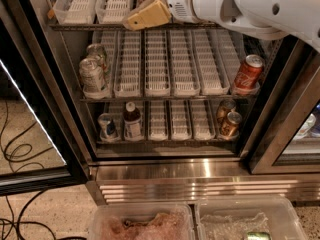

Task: Pick coke can from top shelf of fridge

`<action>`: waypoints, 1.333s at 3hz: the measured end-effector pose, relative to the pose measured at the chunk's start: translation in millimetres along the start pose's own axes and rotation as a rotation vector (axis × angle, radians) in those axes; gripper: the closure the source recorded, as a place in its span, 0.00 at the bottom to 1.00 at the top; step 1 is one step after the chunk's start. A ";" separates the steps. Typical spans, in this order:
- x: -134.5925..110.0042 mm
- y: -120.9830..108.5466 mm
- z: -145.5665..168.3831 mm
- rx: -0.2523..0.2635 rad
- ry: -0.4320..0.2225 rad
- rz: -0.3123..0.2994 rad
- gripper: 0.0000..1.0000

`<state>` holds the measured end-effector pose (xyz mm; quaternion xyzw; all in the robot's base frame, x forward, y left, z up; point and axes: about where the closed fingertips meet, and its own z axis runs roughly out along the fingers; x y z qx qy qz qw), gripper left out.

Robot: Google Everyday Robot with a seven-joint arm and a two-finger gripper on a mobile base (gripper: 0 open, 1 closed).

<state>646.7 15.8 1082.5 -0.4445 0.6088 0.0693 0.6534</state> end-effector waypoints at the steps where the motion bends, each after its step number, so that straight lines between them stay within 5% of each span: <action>1: -7.4 14.2 -0.7 0.054 -0.024 0.112 0.00; 4: -2.6 22.0 9.3 0.033 -0.042 0.116 0.00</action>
Offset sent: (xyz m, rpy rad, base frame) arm -0.0186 0.0196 -0.0064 0.1432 0.0548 -0.0697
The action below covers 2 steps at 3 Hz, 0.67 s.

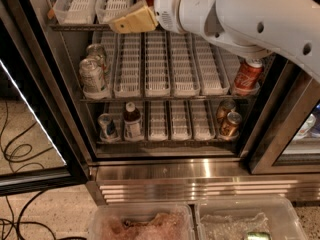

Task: Pick coke can from top shelf of fridge

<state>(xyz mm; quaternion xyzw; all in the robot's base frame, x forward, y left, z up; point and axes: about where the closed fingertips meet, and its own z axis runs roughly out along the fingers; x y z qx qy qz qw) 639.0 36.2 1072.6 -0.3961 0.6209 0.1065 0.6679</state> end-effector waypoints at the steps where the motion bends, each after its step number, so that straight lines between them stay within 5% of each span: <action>1: 4.5 -2.0 0.2 0.053 -0.010 0.026 0.00; 2: 8.2 -27.4 -5.5 0.212 -0.034 0.041 0.00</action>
Offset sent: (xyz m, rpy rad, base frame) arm 0.0233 -0.0421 -0.0133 0.1416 -0.0864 -0.2993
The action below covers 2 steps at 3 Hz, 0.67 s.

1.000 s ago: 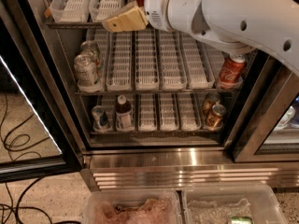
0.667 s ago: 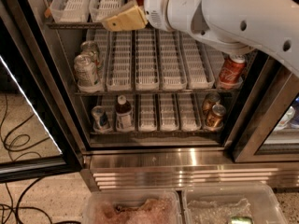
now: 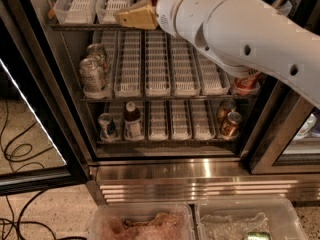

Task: Pick coke can from top shelf of fridge

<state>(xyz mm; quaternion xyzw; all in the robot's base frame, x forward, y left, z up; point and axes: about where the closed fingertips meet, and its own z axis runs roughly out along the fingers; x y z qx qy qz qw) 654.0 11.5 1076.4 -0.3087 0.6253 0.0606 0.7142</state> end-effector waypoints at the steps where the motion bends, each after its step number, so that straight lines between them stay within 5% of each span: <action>1: 0.0 0.0 0.0 0.000 0.000 0.000 0.00; 2: -6.7 9.2 3.6 -0.033 -0.012 0.007 0.00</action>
Offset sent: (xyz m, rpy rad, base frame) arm -0.0045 0.0199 -0.0012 0.0138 0.0181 0.0848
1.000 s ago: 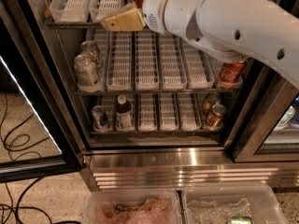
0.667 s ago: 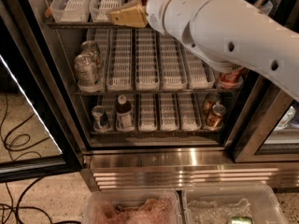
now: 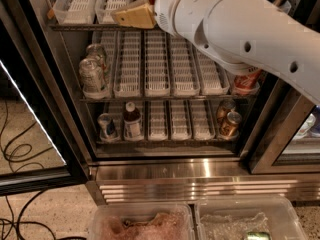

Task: Pick coke can from top shelf of fridge

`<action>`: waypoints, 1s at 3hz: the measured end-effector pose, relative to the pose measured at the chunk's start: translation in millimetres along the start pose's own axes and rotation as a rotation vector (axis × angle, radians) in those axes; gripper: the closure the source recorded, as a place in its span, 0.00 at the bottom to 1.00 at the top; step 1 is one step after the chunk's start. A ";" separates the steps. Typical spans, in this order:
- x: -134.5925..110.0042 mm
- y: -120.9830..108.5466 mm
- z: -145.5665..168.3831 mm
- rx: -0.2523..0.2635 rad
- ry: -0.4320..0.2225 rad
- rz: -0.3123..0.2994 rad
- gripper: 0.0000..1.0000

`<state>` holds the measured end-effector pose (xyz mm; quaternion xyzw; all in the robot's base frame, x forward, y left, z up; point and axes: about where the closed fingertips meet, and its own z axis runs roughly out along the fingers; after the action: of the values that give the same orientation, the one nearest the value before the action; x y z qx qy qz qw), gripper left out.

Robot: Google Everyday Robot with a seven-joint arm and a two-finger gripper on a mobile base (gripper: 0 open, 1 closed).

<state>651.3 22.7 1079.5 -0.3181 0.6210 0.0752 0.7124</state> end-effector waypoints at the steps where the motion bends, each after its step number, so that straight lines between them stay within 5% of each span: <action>1: 2.0 13.9 10.5 -0.046 0.004 -0.004 0.00; 3: 9.1 9.6 20.8 0.006 0.001 -0.009 0.00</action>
Offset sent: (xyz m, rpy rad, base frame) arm -0.0029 0.0089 -0.0004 -0.0091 0.0118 0.0358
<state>665.9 39.1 1068.0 -0.3189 0.6201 0.0699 0.7133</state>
